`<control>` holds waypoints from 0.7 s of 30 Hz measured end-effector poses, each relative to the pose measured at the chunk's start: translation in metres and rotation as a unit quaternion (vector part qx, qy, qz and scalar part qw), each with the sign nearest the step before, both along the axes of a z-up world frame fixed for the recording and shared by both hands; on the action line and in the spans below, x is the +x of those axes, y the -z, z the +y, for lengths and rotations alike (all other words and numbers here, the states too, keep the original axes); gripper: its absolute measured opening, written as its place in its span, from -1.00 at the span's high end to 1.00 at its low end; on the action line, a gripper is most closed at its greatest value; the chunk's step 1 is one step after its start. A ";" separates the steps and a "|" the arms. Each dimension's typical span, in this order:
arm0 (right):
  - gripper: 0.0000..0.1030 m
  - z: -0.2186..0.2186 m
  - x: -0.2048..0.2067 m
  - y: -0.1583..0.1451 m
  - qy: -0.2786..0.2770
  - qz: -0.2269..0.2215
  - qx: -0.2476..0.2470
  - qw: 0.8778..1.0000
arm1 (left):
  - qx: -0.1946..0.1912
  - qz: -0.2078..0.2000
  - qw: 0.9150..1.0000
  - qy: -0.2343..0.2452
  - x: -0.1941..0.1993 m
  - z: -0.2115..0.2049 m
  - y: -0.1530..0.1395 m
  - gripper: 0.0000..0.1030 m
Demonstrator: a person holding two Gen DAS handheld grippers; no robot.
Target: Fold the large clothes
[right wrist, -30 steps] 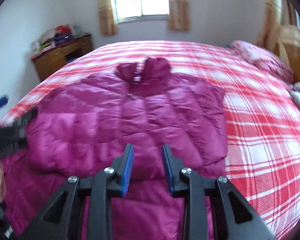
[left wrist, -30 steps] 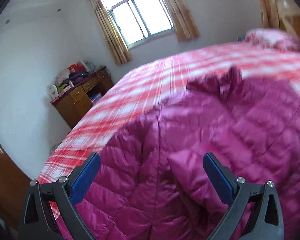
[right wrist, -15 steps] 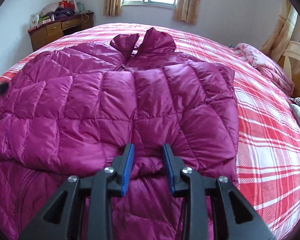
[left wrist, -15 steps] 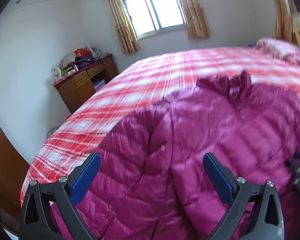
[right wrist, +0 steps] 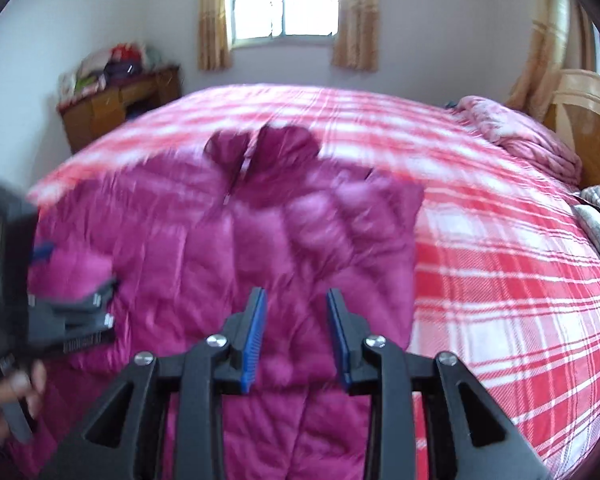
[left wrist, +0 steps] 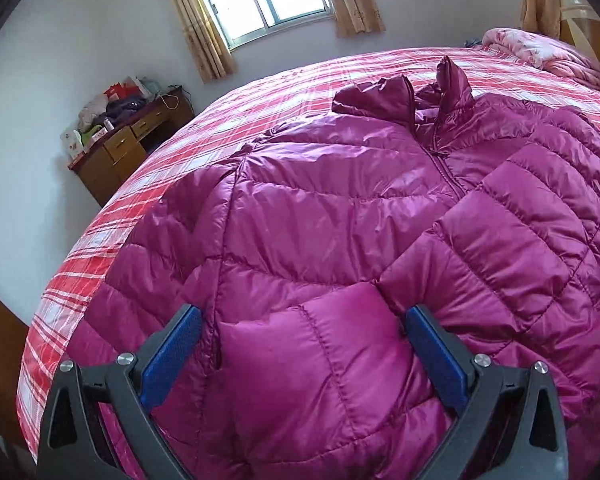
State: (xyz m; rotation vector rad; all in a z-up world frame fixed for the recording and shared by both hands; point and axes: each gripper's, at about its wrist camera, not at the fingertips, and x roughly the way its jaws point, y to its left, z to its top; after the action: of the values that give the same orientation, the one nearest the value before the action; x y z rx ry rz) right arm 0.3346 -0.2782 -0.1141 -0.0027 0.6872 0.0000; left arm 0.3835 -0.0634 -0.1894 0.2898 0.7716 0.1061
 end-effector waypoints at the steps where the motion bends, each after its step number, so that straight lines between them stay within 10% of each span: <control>1: 0.27 -0.003 0.010 -0.003 0.006 -0.001 0.004 1.000 | -0.002 0.002 1.000 0.000 0.001 0.001 0.001 -0.98; 21: 0.28 -0.031 0.096 0.061 0.034 0.089 0.026 0.995 | -0.037 -0.004 0.999 -0.009 -0.001 0.004 0.010 -0.98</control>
State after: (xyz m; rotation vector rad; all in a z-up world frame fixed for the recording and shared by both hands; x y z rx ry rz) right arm 0.4307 -0.3088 -0.1755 0.0723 0.8659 -0.0476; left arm 0.3829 -0.0591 -0.1997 0.2125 0.7682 0.0948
